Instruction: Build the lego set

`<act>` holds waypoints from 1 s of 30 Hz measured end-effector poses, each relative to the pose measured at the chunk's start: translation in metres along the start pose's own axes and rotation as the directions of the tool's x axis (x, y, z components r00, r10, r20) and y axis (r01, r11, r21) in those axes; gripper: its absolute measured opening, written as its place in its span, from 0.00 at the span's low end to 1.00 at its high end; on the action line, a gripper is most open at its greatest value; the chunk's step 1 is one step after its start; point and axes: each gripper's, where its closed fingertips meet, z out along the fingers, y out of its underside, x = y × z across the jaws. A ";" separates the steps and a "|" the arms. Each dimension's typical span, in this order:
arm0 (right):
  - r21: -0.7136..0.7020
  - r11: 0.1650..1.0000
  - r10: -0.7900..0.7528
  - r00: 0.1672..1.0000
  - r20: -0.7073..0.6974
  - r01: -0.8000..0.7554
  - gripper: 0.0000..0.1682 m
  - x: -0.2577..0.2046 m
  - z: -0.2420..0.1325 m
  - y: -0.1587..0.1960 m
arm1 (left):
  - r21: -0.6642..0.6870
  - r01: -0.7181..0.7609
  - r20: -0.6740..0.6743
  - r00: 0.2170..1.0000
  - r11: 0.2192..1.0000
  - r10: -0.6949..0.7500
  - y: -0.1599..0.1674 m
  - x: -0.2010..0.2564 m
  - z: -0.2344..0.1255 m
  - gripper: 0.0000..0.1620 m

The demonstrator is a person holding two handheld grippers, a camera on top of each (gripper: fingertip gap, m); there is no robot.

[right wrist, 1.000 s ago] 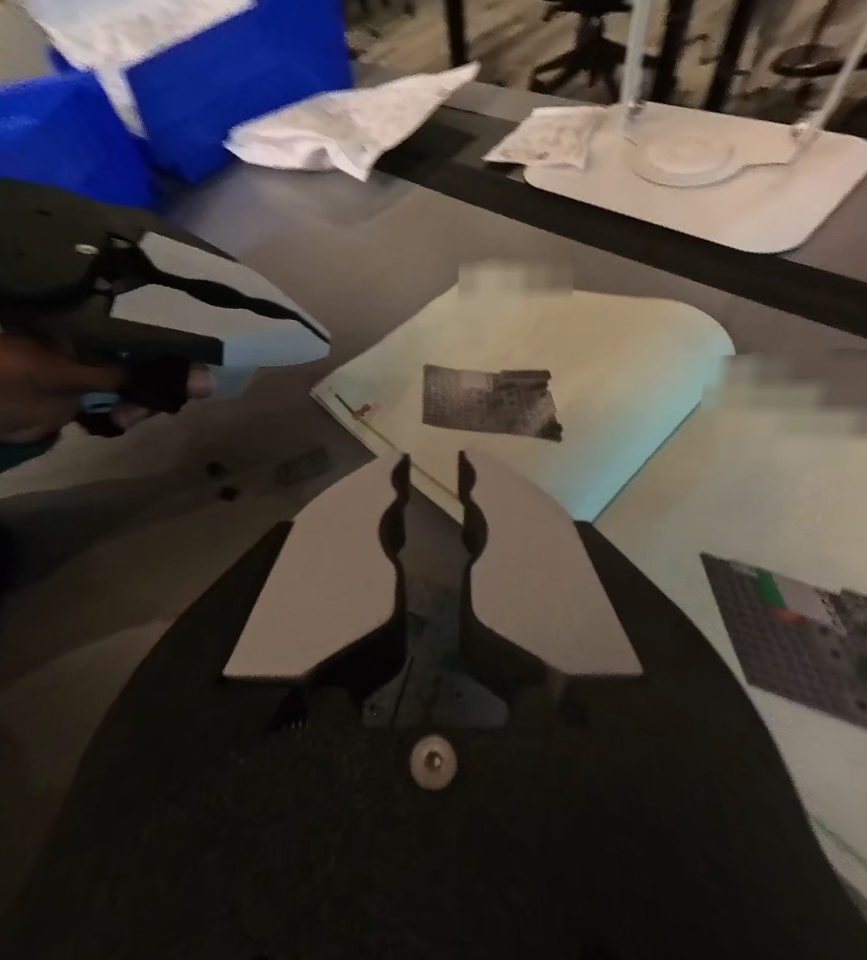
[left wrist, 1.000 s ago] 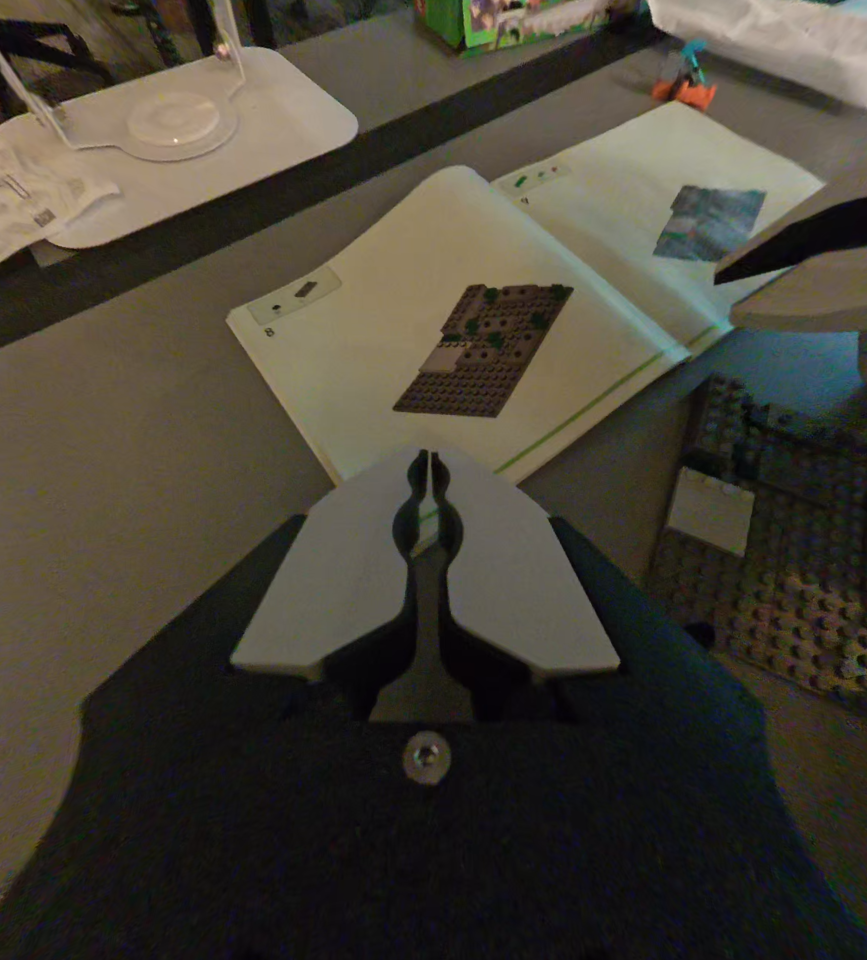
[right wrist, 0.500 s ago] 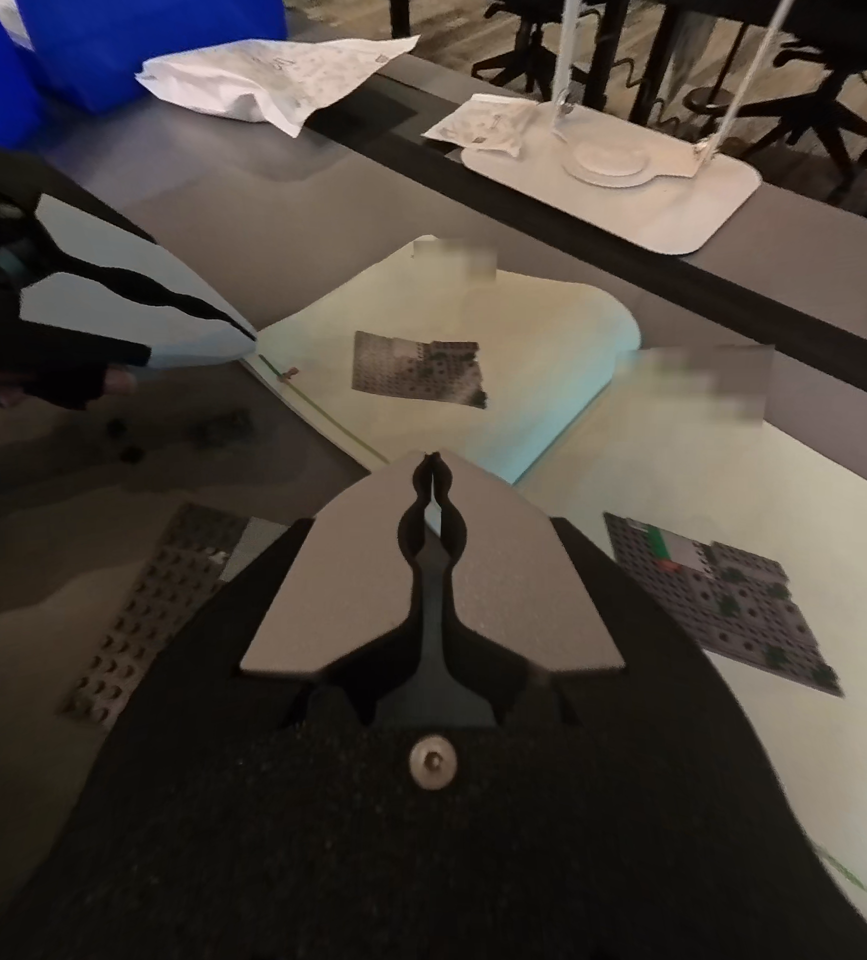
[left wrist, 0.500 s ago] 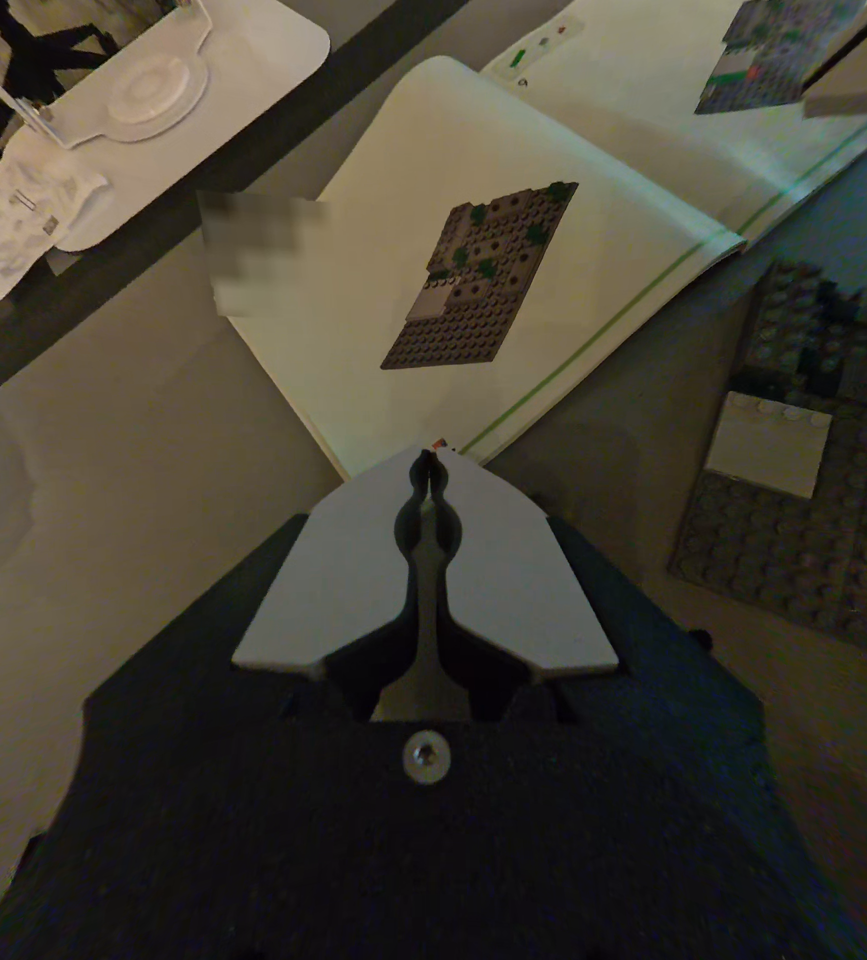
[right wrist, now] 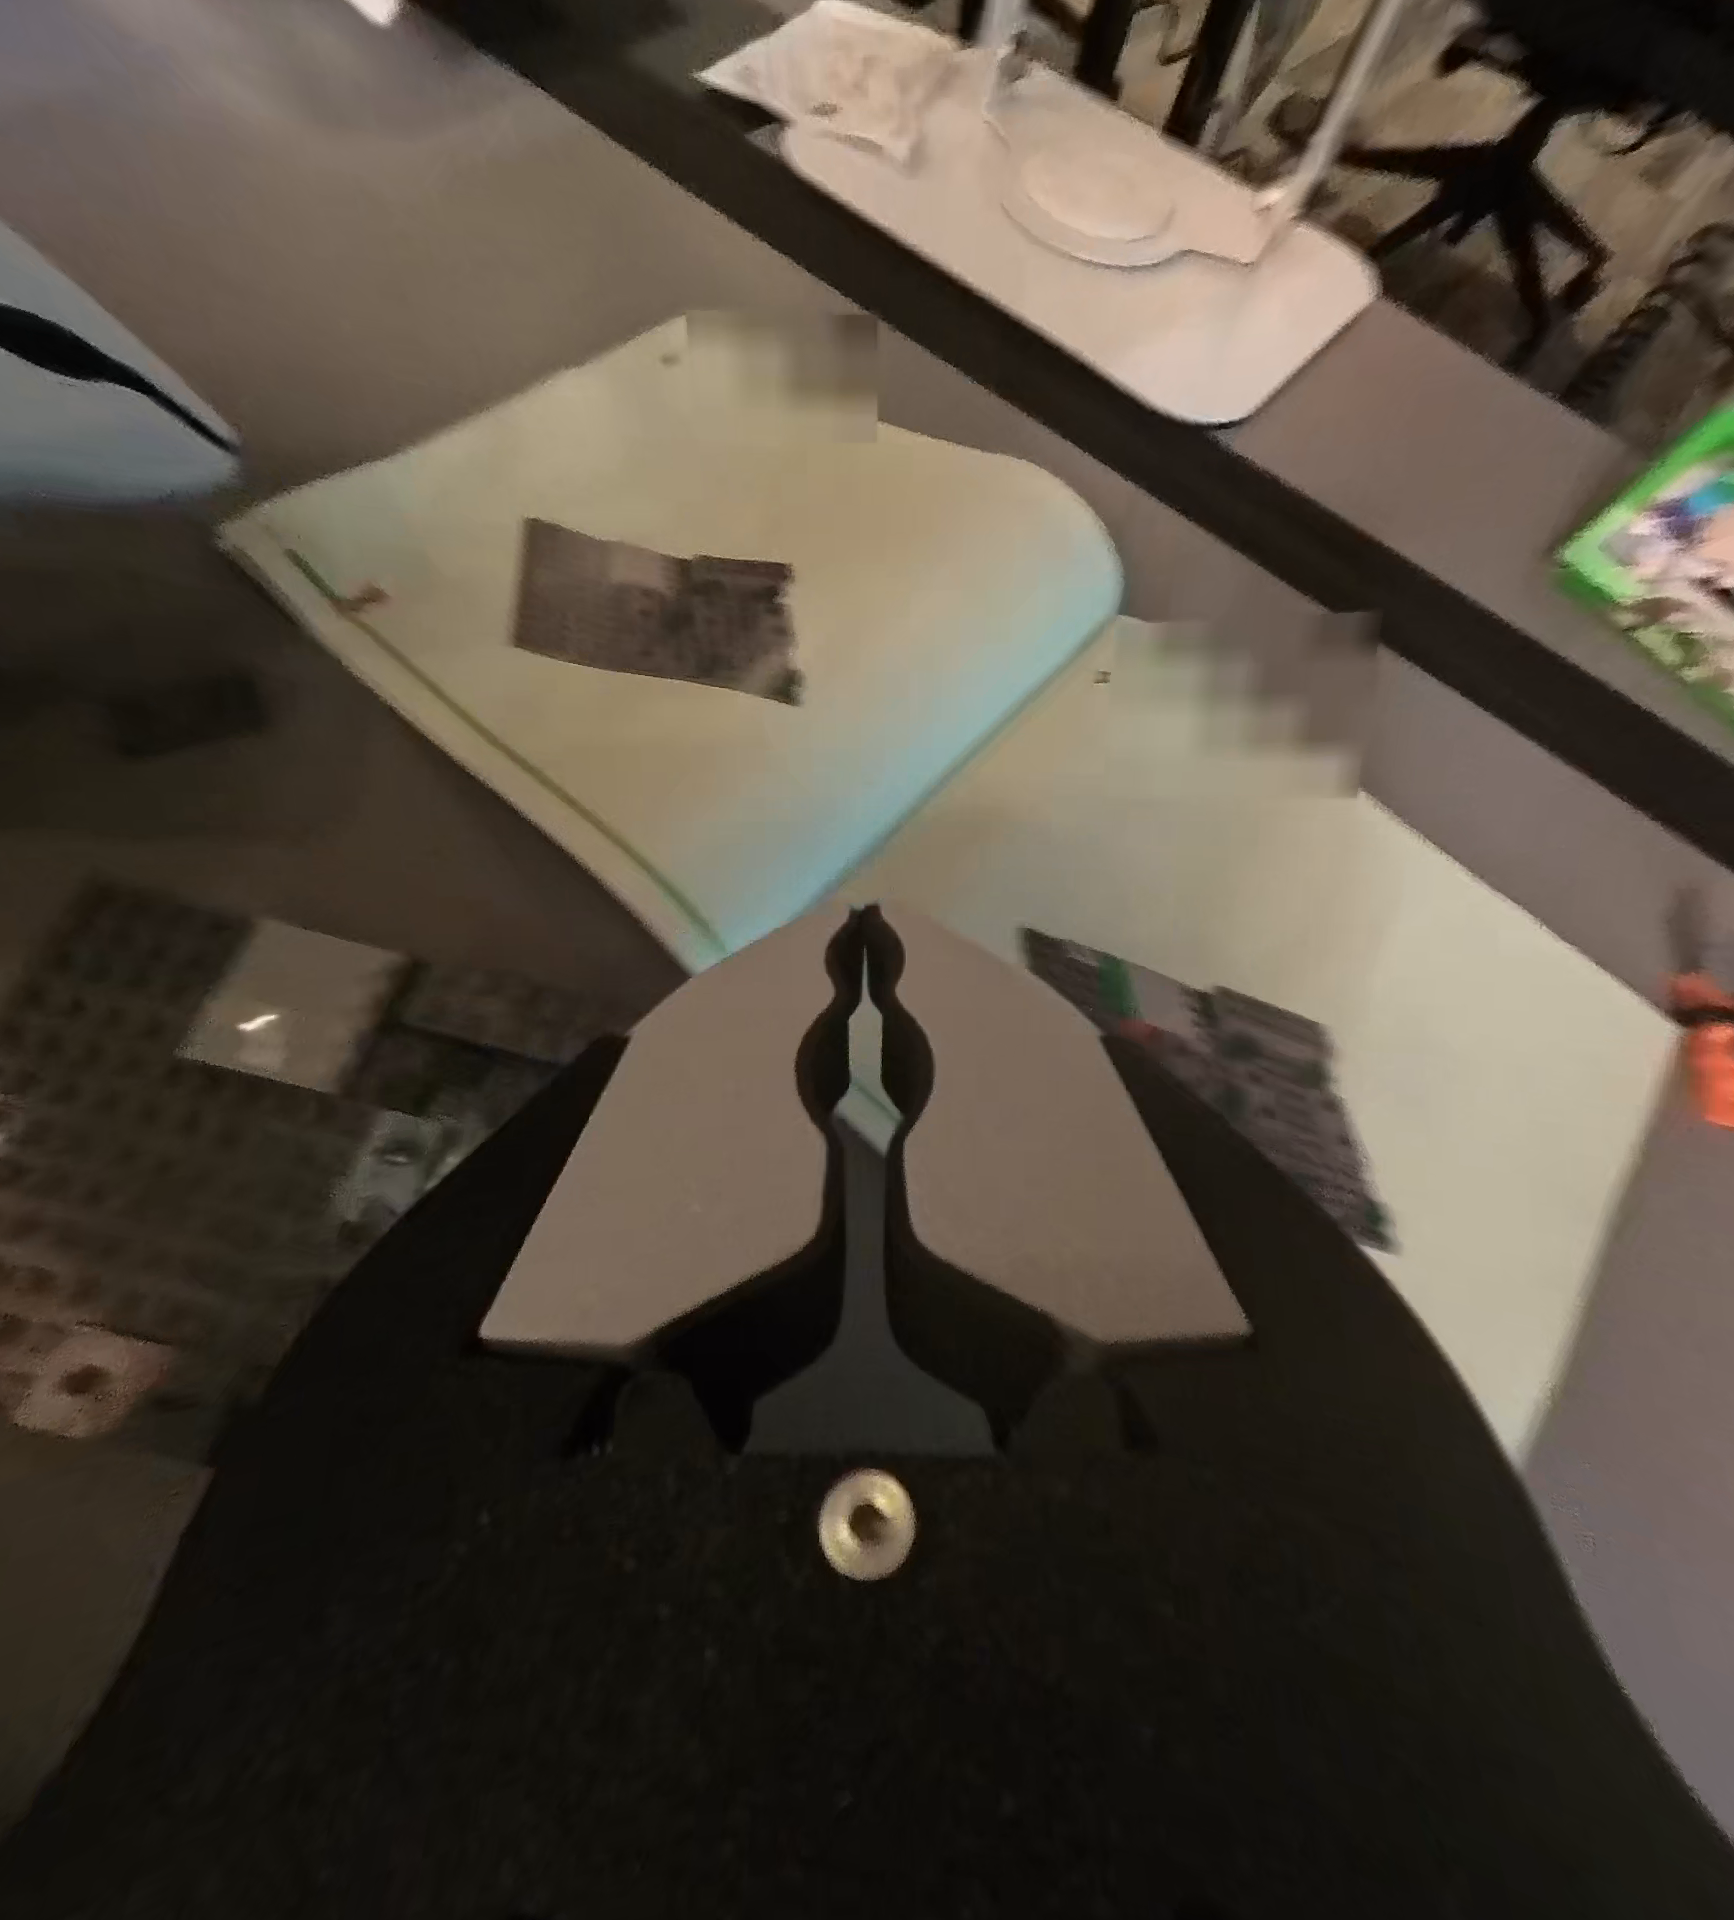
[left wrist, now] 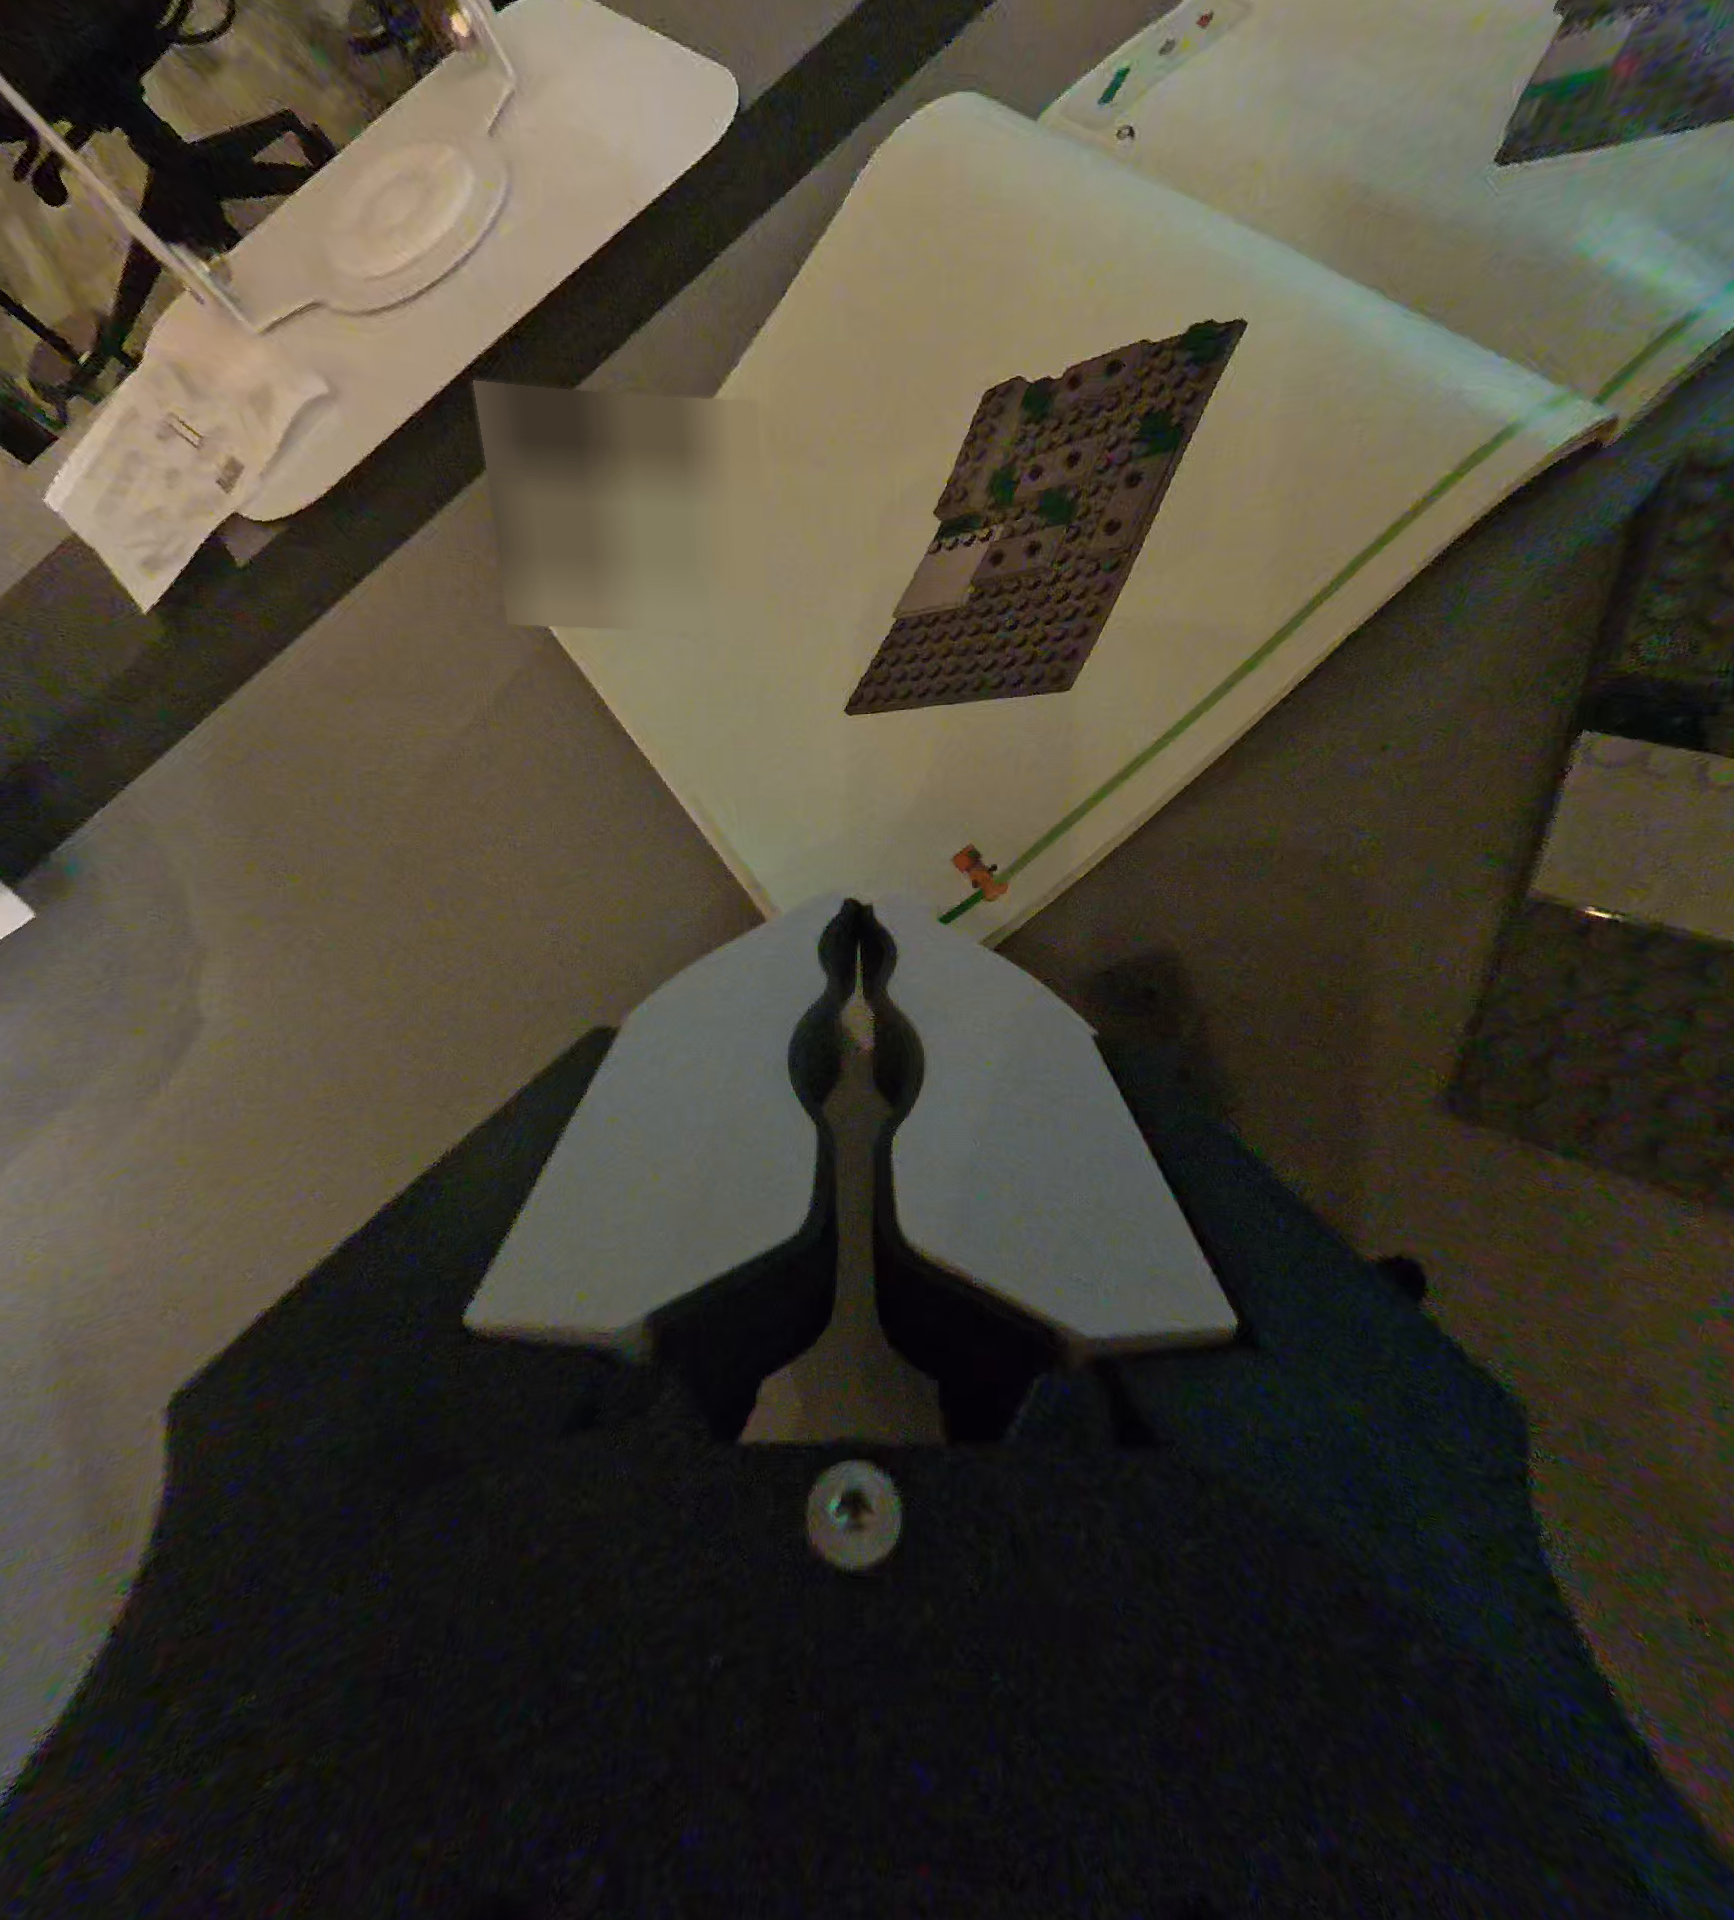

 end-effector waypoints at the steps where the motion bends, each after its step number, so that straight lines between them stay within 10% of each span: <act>1: -0.005 1.000 -0.006 1.000 -0.004 0.006 0.00 0.005 -0.002 0.002 | 0.000 -0.002 0.001 1.000 1.000 0.002 0.001 -0.001 0.000 0.00; 15: -0.185 0.971 0.109 0.971 -0.214 -0.149 0.00 0.108 -0.049 0.082 | 0.002 0.002 0.026 1.000 1.000 -0.002 0.004 -0.012 -0.001 0.00; 30: -0.112 0.987 0.104 0.990 -0.096 -0.114 0.00 0.079 -0.040 0.071 | -0.024 -0.009 0.036 0.999 1.000 0.010 0.007 -0.011 0.001 0.00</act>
